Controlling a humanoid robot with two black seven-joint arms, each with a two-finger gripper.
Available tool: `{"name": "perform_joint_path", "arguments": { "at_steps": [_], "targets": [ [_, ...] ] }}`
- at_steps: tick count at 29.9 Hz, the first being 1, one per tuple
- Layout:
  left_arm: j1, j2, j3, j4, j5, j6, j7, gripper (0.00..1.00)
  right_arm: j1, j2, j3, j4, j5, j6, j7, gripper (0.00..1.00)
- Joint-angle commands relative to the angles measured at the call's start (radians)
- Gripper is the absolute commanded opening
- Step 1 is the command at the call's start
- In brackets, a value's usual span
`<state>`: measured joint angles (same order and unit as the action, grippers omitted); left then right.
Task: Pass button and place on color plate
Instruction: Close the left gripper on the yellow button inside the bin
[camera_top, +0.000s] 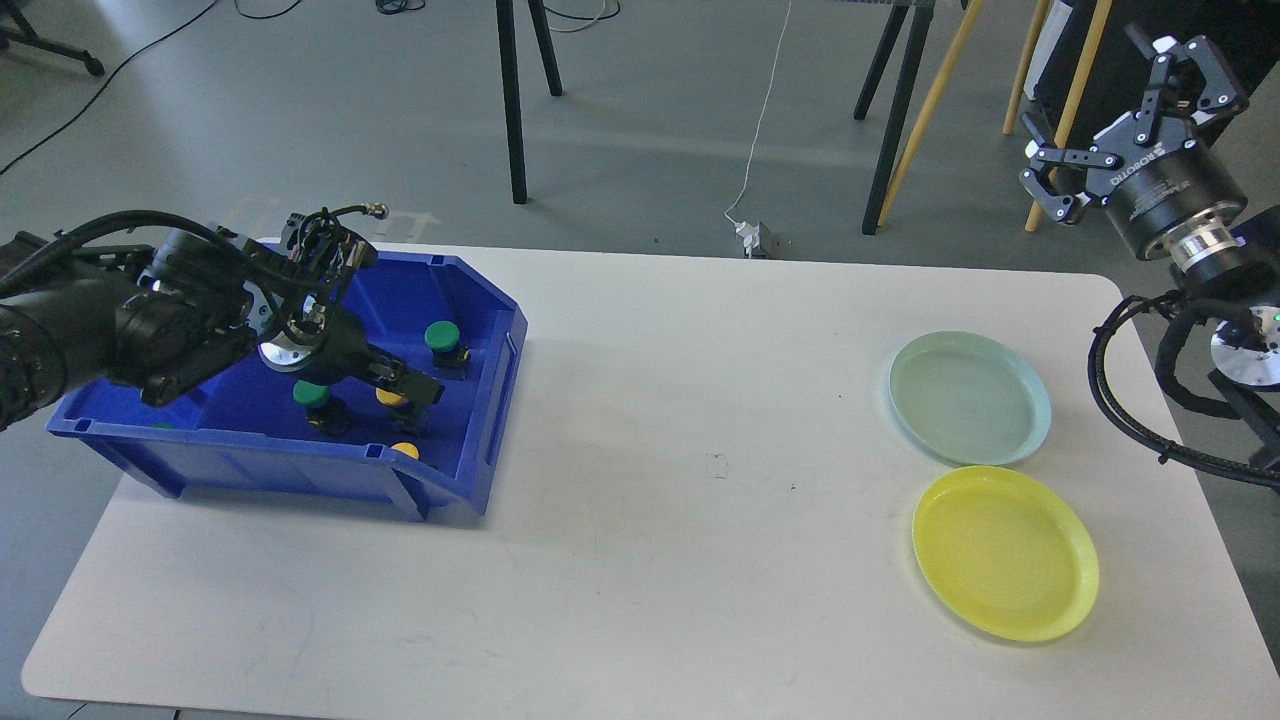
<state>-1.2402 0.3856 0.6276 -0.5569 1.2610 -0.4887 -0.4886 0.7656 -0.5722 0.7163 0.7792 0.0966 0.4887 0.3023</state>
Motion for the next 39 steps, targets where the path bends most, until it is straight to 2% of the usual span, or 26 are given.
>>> {"name": "perform_joint_path", "arguments": {
  "at_steps": [1,10,13,18,21,22,24,27,36,39],
  "targets": [
    [0.004,0.001,0.003,0.002,0.0,0.0,0.0,0.99,-0.003,0.0,0.002,0.002,0.0,0.0,0.0,1.0],
    [0.027,-0.001,0.001,0.006,0.0,0.0,0.0,0.95,-0.008,0.0,0.002,0.002,0.0,0.0,0.0,1.0],
    [0.027,-0.001,0.001,0.008,0.0,0.0,0.0,0.75,-0.015,0.0,0.003,0.0,0.0,0.0,0.001,1.0],
    [0.024,-0.002,0.0,0.015,0.001,0.0,0.0,0.6,-0.022,0.0,0.003,0.0,0.0,0.0,0.001,1.0],
    [0.022,-0.002,0.0,0.015,0.0,0.004,0.0,0.58,-0.026,0.002,0.003,0.002,0.0,0.0,0.001,1.0],
    [0.022,-0.002,0.001,0.015,0.001,0.004,0.0,0.55,-0.026,0.0,0.003,0.002,0.0,0.0,0.001,1.0],
    [0.022,-0.001,0.003,0.014,0.001,0.007,0.0,0.37,-0.028,0.0,0.003,0.0,0.0,0.0,0.001,1.0],
    [0.022,0.001,0.004,0.014,0.003,0.016,0.0,0.25,-0.028,0.0,0.005,0.0,0.0,0.0,0.001,1.0],
    [-0.027,0.051,0.001,-0.018,0.012,0.006,0.0,0.22,-0.029,0.0,0.005,0.0,0.002,0.0,0.003,1.0],
    [-0.089,0.142,-0.015,-0.124,0.009,0.0,0.0,0.22,-0.029,0.0,0.011,0.0,0.002,0.0,0.001,1.0]
  ]
}}
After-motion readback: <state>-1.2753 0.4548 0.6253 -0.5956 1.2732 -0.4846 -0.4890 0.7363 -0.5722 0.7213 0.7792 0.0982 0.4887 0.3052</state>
